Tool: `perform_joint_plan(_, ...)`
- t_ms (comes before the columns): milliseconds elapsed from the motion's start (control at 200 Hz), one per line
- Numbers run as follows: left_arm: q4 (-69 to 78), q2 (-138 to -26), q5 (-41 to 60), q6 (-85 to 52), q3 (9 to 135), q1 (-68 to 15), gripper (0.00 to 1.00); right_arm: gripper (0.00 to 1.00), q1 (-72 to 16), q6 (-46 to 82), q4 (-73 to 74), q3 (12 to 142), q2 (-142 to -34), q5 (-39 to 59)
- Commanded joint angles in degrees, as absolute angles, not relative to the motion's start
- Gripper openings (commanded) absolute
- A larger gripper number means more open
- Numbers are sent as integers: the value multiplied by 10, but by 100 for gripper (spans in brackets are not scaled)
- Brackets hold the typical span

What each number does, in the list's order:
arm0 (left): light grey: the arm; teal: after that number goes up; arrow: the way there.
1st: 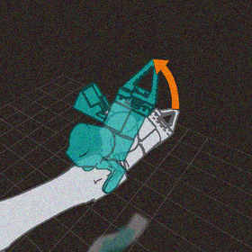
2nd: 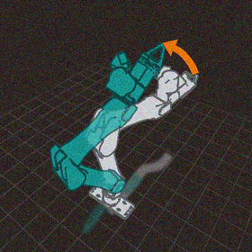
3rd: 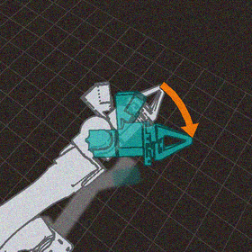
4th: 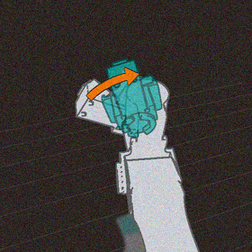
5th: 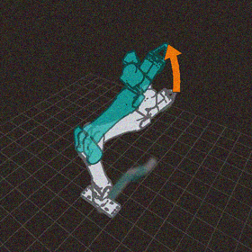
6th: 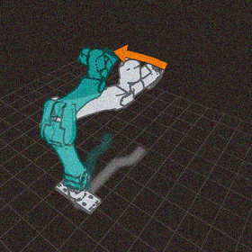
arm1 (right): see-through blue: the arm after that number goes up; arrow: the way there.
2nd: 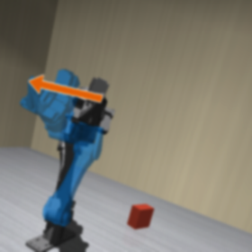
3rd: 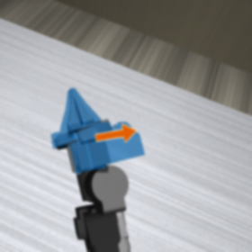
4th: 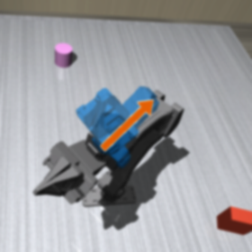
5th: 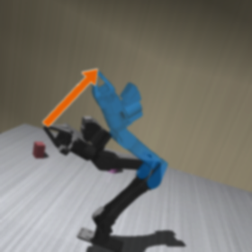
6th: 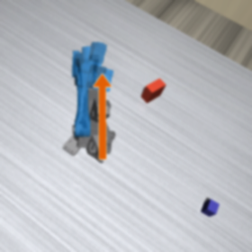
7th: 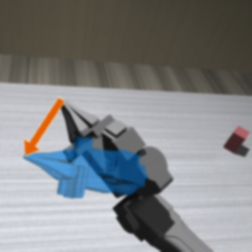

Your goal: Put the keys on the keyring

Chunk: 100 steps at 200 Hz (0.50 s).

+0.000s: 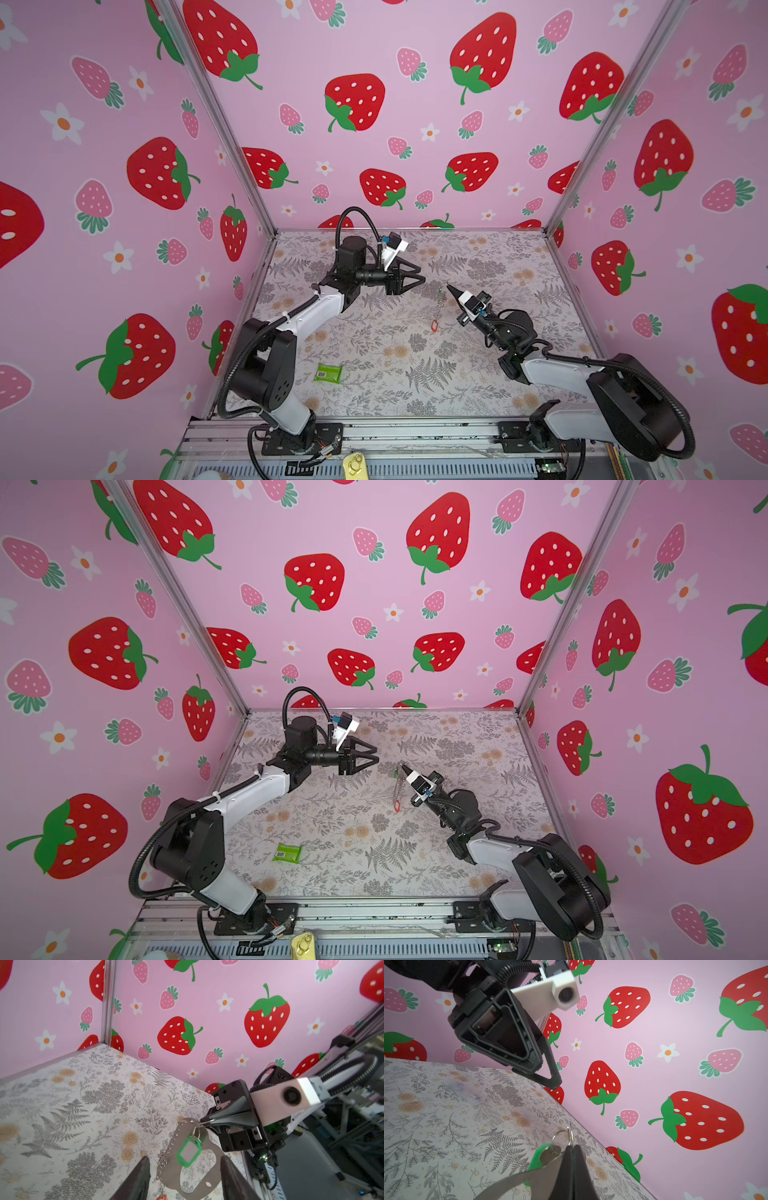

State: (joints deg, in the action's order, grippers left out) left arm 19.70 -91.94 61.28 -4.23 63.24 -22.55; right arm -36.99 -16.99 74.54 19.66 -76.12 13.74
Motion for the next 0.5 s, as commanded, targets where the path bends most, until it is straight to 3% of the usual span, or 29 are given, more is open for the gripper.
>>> perform_joint_plan(0, 118, -897, 626, 174, 632, -229, 50, 0, -354, -114, 785, 230, -774, 228)
perform_joint_plan(185, 76, -900, 646, 298, 662, -230, 38, 0, -321, -47, 791, 272, -808, 340)
perform_joint_plan(495, 56, -905, 636, 375, 692, -232, 37, 0, -305, 12, 783, 336, -858, 453)
